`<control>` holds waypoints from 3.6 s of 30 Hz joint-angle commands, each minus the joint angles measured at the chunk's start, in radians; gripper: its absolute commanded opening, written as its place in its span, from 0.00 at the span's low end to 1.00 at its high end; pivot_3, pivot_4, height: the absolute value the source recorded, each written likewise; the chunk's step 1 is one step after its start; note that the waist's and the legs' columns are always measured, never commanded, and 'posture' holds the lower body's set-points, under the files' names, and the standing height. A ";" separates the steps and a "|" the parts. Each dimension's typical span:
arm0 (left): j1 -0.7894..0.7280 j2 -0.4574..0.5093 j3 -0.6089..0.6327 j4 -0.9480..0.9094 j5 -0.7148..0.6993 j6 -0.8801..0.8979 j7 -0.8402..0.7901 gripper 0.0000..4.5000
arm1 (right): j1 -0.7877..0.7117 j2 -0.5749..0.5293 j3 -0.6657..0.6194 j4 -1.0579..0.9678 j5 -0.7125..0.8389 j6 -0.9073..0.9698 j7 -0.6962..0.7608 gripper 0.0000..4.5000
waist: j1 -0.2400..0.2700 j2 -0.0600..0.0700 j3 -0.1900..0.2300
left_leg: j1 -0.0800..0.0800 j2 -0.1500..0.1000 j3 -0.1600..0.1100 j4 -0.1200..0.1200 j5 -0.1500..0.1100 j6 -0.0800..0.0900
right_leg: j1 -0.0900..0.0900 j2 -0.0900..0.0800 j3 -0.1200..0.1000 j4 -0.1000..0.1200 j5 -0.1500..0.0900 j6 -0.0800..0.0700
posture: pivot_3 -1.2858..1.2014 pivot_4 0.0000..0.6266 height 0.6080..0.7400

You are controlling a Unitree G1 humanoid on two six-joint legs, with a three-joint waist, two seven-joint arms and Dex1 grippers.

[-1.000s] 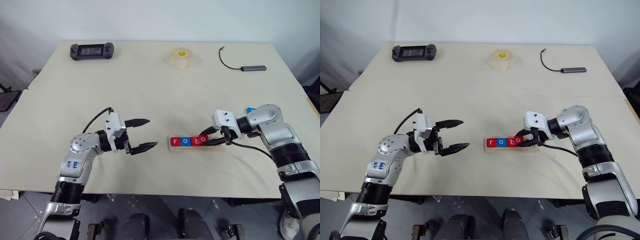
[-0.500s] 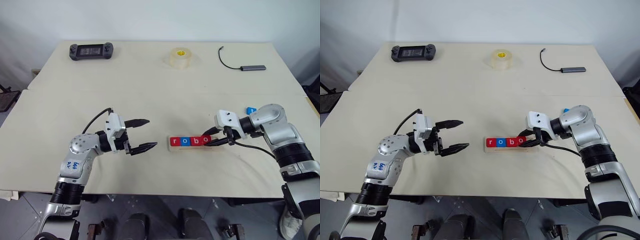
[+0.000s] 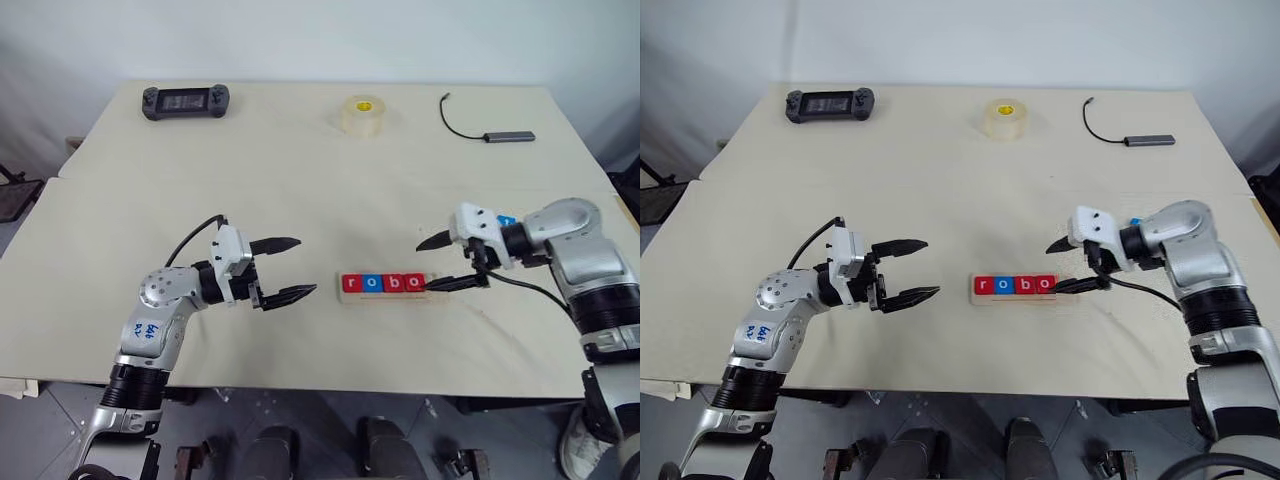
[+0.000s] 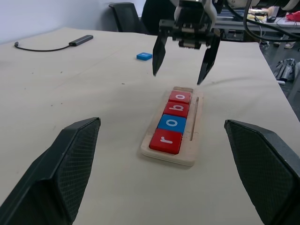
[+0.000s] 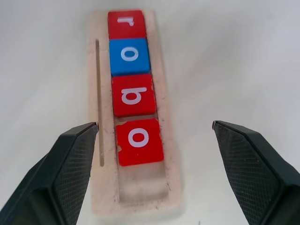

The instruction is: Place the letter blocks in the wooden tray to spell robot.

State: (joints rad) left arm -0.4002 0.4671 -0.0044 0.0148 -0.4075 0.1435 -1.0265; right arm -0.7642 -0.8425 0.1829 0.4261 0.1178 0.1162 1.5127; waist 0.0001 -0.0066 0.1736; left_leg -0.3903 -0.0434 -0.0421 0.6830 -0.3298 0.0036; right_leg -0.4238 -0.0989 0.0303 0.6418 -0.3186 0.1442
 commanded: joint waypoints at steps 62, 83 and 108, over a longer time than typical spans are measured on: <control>-0.094 -0.038 -0.029 0.117 0.006 -0.052 -0.081 1.00 | 1.025 0.253 -0.921 -0.562 0.200 0.017 -0.765 0.99 | 0.008 0.000 0.000 | 0.004 0.000 0.004 -0.001 0.000 0.001 | 0.003 0.003 0.004 0.002 0.000 0.000 | 0.52 0.24 1.00; -0.088 -0.063 -0.021 0.103 0.008 -0.062 -0.050 1.00 | 0.118 0.183 -0.499 0.038 0.092 0.428 -1.151 0.99 | -0.004 0.001 -0.001 | 0.011 0.001 0.002 -0.004 0.001 0.001 | 0.010 0.002 0.002 -0.001 0.001 0.000 | 0.52 0.24 1.00; -0.049 -0.069 -0.021 0.059 0.008 -0.071 -0.029 1.00 | 0.095 0.319 -0.554 -0.050 0.148 0.587 -1.391 0.33 | -0.007 0.001 -0.001 | 0.002 0.000 0.000 -0.002 0.001 0.002 | 0.005 0.001 0.000 0.002 0.001 0.000 | 0.52 0.24 1.00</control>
State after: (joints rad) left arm -0.4553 0.3985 -0.0249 0.1209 -0.3937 0.0850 -1.0581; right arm -0.6966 -0.5287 -0.3425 0.5056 0.2313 0.6406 0.1311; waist -0.0071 -0.0054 0.1729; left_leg -0.3882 -0.0434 -0.0425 0.6813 -0.3292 0.0054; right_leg -0.4193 -0.0976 0.0304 0.6432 -0.3176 0.1447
